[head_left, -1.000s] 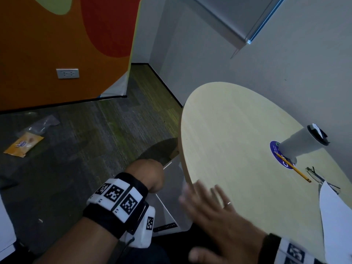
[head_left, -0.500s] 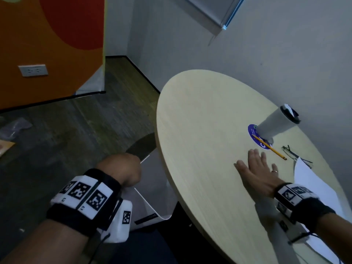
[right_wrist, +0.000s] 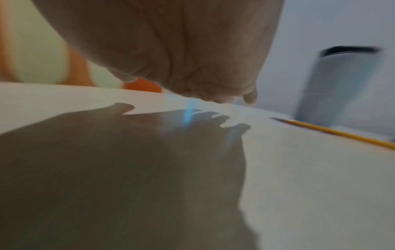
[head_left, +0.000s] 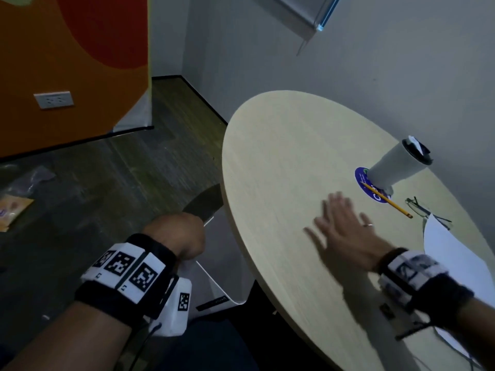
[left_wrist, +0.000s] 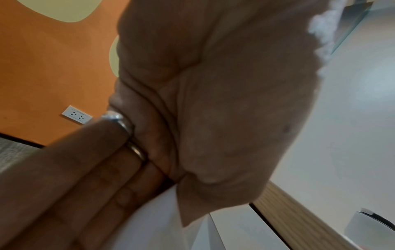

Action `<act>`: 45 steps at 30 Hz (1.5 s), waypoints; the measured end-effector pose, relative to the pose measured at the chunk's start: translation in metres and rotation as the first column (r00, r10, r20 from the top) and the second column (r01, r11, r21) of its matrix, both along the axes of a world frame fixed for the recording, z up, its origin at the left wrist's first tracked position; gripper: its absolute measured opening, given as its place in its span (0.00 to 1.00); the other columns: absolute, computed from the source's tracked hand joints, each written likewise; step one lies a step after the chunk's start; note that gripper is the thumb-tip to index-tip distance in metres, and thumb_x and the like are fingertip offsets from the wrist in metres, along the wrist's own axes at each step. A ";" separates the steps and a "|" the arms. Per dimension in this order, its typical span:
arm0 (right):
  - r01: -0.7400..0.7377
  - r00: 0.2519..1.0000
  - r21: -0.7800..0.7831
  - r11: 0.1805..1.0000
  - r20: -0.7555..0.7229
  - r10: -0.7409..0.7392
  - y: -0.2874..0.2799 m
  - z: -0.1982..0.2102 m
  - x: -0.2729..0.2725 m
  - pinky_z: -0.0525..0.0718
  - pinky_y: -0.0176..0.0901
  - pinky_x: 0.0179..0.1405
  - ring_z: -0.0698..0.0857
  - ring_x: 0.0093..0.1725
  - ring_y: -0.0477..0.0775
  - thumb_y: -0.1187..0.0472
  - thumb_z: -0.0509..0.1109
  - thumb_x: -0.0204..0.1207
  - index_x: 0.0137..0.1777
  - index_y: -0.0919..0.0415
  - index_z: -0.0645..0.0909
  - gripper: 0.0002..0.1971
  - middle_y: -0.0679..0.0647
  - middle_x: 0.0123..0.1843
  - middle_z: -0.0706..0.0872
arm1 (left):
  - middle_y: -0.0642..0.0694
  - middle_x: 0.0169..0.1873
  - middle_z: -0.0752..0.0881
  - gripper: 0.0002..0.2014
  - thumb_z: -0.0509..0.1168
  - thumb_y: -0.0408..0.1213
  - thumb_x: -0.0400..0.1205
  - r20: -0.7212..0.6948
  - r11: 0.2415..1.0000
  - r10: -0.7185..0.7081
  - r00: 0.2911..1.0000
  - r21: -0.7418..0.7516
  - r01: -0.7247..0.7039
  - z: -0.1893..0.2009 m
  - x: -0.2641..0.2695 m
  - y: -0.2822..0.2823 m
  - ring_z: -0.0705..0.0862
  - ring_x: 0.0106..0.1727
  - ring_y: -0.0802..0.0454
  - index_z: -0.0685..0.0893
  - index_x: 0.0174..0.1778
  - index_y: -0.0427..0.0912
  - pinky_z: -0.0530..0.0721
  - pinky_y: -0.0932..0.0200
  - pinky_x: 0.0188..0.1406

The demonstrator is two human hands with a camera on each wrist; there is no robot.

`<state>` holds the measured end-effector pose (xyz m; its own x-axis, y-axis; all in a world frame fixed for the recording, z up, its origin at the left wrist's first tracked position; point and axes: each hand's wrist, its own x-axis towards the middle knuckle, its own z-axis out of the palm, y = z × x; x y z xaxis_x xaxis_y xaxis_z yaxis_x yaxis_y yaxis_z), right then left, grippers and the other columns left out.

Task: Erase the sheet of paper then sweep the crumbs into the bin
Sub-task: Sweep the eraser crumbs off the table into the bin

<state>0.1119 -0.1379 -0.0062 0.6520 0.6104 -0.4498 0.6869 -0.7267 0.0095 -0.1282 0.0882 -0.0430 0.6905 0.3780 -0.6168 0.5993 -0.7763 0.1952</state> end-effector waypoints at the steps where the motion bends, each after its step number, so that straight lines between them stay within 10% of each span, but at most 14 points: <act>1: 0.123 0.992 -0.009 0.992 0.016 -0.123 -0.003 0.001 0.026 0.40 0.68 0.93 0.30 0.94 0.53 0.16 0.32 0.76 0.95 0.54 0.33 0.56 0.52 0.95 0.28 | 0.39 0.67 0.87 0.15 0.62 0.33 0.89 0.020 1.000 0.005 1.000 0.012 -0.005 -0.002 -0.001 0.000 0.87 0.68 0.42 0.86 0.69 0.36 0.81 0.54 0.56; 6: 0.340 0.940 -0.034 0.940 0.028 -0.339 0.005 0.001 0.055 0.49 0.76 0.91 0.40 0.95 0.71 0.18 0.36 0.73 0.95 0.62 0.38 0.60 0.64 0.96 0.35 | 0.35 0.67 0.87 0.15 0.63 0.28 0.84 0.005 1.000 0.003 1.000 -0.029 -0.003 0.001 0.001 0.001 0.87 0.68 0.40 0.85 0.66 0.32 0.79 0.55 0.53; 10: -0.063 0.998 -0.051 0.997 -0.025 0.062 0.027 -0.006 -0.025 0.38 0.64 0.92 0.27 0.92 0.65 0.15 0.29 0.73 0.92 0.51 0.24 0.56 0.58 0.92 0.22 | 0.35 0.63 0.89 0.10 0.63 0.25 0.84 0.000 0.998 0.015 1.000 -0.060 -0.015 0.008 0.000 0.004 0.89 0.61 0.40 0.87 0.58 0.30 0.78 0.55 0.48; 13: -0.638 0.766 -0.034 0.769 -0.137 0.629 0.021 -0.012 -0.101 0.35 0.66 0.92 0.29 0.93 0.64 0.16 0.37 0.80 0.93 0.52 0.26 0.54 0.58 0.94 0.25 | 0.37 0.61 0.90 0.12 0.63 0.28 0.86 -0.006 0.997 0.031 0.999 -0.071 -0.031 0.005 0.001 0.006 0.87 0.48 0.46 0.88 0.61 0.32 0.78 0.56 0.46; 16: -0.861 0.508 -0.005 0.509 -0.066 0.859 0.017 -0.019 -0.122 0.48 0.64 0.89 0.46 0.96 0.57 0.31 0.53 0.89 0.96 0.58 0.40 0.47 0.54 0.97 0.44 | 0.38 0.62 0.90 0.13 0.62 0.31 0.87 0.007 0.997 0.036 0.999 -0.062 -0.036 0.002 0.001 0.007 0.88 0.52 0.45 0.88 0.62 0.34 0.78 0.56 0.45; 19: -0.593 0.786 0.075 0.801 -0.160 0.597 0.036 -0.007 -0.080 0.29 0.56 0.92 0.26 0.91 0.43 0.15 0.32 0.76 0.92 0.48 0.26 0.54 0.43 0.93 0.26 | 0.40 0.53 0.90 0.12 0.63 0.29 0.86 0.032 0.996 0.048 0.998 -0.078 -0.046 0.001 0.000 0.009 0.90 0.55 0.44 0.89 0.60 0.33 0.77 0.57 0.44; 22: -0.161 0.987 0.031 0.986 -0.011 0.161 0.055 0.002 -0.025 0.35 0.66 0.93 0.27 0.92 0.49 0.10 0.25 0.63 0.94 0.53 0.29 0.65 0.51 0.94 0.27 | 0.39 0.53 0.90 0.13 0.62 0.30 0.87 0.044 0.993 0.071 0.997 -0.103 -0.066 -0.001 -0.001 0.008 0.90 0.54 0.44 0.88 0.62 0.33 0.78 0.56 0.46; 25: -0.194 0.980 -0.094 0.976 -0.058 0.189 0.063 0.009 -0.032 0.35 0.71 0.92 0.27 0.92 0.55 0.09 0.19 0.58 0.91 0.55 0.23 0.68 0.53 0.91 0.22 | 0.38 0.63 0.89 0.13 0.61 0.32 0.88 0.058 0.987 0.121 0.991 -0.111 -0.114 -0.003 0.000 0.010 0.88 0.60 0.43 0.87 0.64 0.35 0.77 0.55 0.48; 30: -0.756 0.632 0.012 0.654 -0.248 0.734 0.074 0.011 -0.116 0.19 0.51 0.86 0.20 0.88 0.40 0.22 0.43 0.85 0.91 0.45 0.22 0.48 0.37 0.90 0.20 | 0.41 0.40 0.87 0.12 0.60 0.33 0.90 0.063 0.955 0.251 0.966 -0.179 -0.236 0.007 -0.002 0.015 0.87 0.38 0.47 0.87 0.61 0.33 0.80 0.58 0.41; 36: -0.348 0.937 -0.044 0.936 0.014 0.349 0.127 0.001 -0.035 0.35 0.76 0.91 0.21 0.89 0.55 0.10 0.21 0.61 0.92 0.50 0.24 0.64 0.49 0.91 0.20 | 0.41 0.31 0.79 0.14 0.57 0.30 0.89 0.156 0.913 0.378 0.913 -0.228 -0.339 0.009 -0.006 0.022 0.85 0.45 0.40 0.80 0.37 0.36 0.84 0.54 0.47; 42: -0.773 0.614 0.053 0.632 -0.186 0.767 0.115 -0.003 -0.100 0.24 0.61 0.89 0.21 0.89 0.44 0.19 0.39 0.81 0.91 0.45 0.22 0.49 0.39 0.91 0.20 | 0.40 0.45 0.85 0.13 0.59 0.33 0.89 0.226 0.886 0.449 0.865 -0.238 -0.398 0.009 -0.008 0.028 0.91 0.59 0.38 0.78 0.38 0.37 0.81 0.56 0.48; 45: -0.578 0.815 0.007 0.816 -0.029 0.578 0.127 -0.007 -0.068 0.35 0.70 0.92 0.21 0.90 0.50 0.14 0.25 0.71 0.92 0.46 0.24 0.55 0.43 0.91 0.20 | 0.40 0.43 0.84 0.17 0.59 0.30 0.88 0.245 0.887 0.443 0.862 -0.258 -0.383 0.008 -0.009 0.030 0.91 0.59 0.36 0.73 0.32 0.38 0.84 0.53 0.48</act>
<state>0.0436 -0.0113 -0.0133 0.1664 0.8700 -0.4640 0.9806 -0.1957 -0.0152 -0.1375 0.1183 -0.0345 0.6553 0.5619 -0.5048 0.7492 -0.3981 0.5294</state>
